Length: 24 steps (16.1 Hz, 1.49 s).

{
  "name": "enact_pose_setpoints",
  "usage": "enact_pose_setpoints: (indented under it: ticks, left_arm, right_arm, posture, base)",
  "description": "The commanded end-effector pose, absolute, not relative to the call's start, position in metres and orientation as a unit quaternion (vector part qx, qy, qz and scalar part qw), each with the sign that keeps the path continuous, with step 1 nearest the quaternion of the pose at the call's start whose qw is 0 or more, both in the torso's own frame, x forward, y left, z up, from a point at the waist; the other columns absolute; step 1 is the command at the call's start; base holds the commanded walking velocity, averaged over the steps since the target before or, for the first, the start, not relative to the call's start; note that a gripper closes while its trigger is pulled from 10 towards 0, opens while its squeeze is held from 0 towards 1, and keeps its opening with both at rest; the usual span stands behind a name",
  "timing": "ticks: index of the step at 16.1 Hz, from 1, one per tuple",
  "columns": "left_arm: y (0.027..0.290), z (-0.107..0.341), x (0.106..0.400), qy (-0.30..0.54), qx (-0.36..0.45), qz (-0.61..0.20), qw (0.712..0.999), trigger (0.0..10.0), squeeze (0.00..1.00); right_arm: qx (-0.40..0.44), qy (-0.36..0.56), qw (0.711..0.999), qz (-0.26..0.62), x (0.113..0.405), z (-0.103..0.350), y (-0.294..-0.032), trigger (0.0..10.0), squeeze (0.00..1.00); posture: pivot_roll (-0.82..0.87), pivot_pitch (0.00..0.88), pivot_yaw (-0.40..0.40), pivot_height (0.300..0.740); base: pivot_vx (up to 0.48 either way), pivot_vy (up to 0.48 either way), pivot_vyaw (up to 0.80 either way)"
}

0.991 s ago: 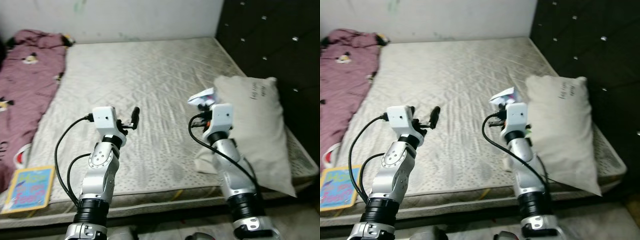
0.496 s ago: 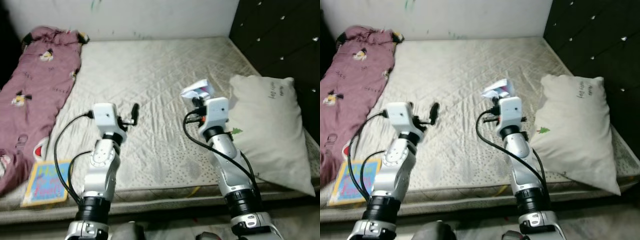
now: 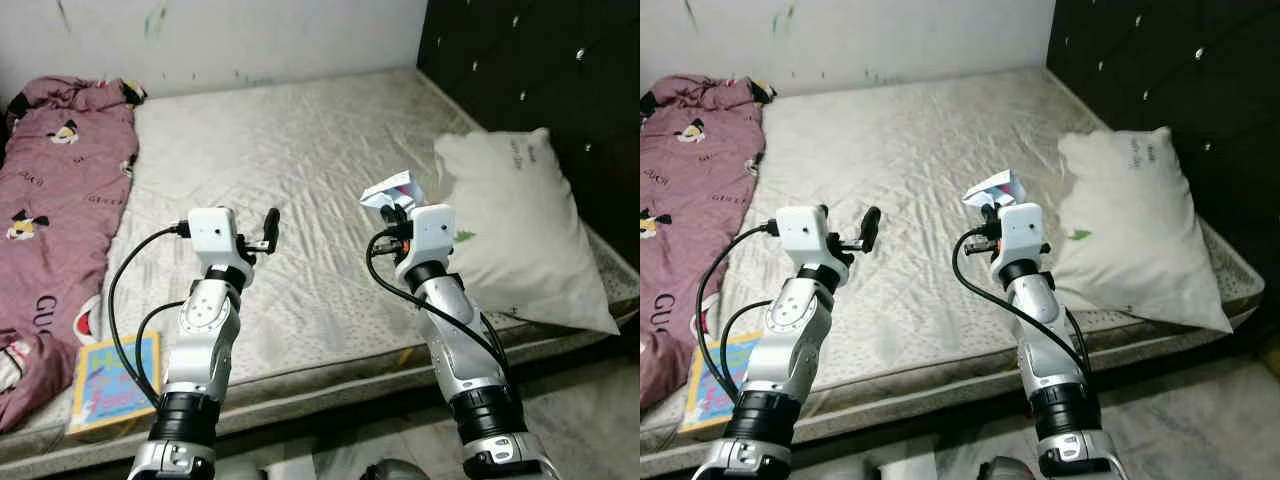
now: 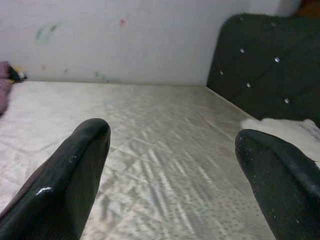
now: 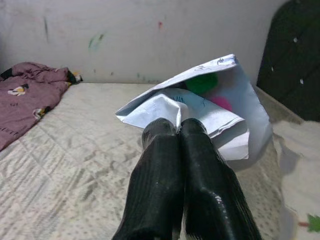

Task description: Clean up the room

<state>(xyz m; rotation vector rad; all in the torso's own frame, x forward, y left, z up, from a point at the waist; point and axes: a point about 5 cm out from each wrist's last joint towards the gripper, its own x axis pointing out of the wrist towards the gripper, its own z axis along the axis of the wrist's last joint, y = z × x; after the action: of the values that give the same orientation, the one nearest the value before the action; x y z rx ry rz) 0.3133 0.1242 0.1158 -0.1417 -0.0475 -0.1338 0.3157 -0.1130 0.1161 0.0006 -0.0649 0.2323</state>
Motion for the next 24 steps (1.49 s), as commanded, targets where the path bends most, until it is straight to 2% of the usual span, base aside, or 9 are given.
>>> enact_pose_setpoints:
  ticks: [1, 4, 6, 9, 24]
  left_arm:
    - [0.1379, 0.1141, 0.3131, -0.022, -0.065, -0.044, 0.997, 10.0, 0.0]
    - [0.1364, 0.1177, 0.3143, -0.032, -0.035, -0.048, 0.998, 10.0, 0.0]
    - [0.1324, 0.1177, 0.3133, -0.027, -0.07, -0.086, 0.994, 10.0, 0.0]
    - [0.1352, 0.1158, 0.3133, -0.024, -0.072, -0.066, 0.995, 10.0, 0.0]
    - [0.1309, 0.1146, 0.3143, -0.018, -0.071, -0.068, 0.995, 10.0, 0.0]
  right_arm:
    - [0.006, -0.044, 0.989, 0.14, 0.3159, 0.1231, -0.1016, 10.0, 0.0]
    - [0.011, -0.04, 0.989, 0.143, 0.3164, 0.1224, -0.1011, 10.0, 0.0]
    - [0.012, -0.036, 0.989, 0.145, 0.3163, 0.1206, -0.1002, 10.0, 0.0]
    - [0.013, -0.033, 0.988, 0.147, 0.3159, 0.1195, -0.0993, 10.0, 0.0]
    - [0.011, -0.027, 0.987, 0.156, 0.3158, 0.1183, -0.0987, 10.0, 0.0]
  posture:
    - [0.0, 0.0, 0.028, 0.74]
    - [0.0, 0.0, 0.029, 0.74]
    - [0.0, 0.0, 0.028, 0.74]
    - [0.0, 0.0, 0.028, 0.74]
    - [-0.01, 0.0, 0.027, 0.74]
  base:
    - [0.0, 0.48, 0.0]
    - [0.0, 0.48, 0.0]
    - [0.0, 0.48, 0.0]
    - [0.0, 0.477, 0.0]
    - [0.0, 0.48, 0.0]
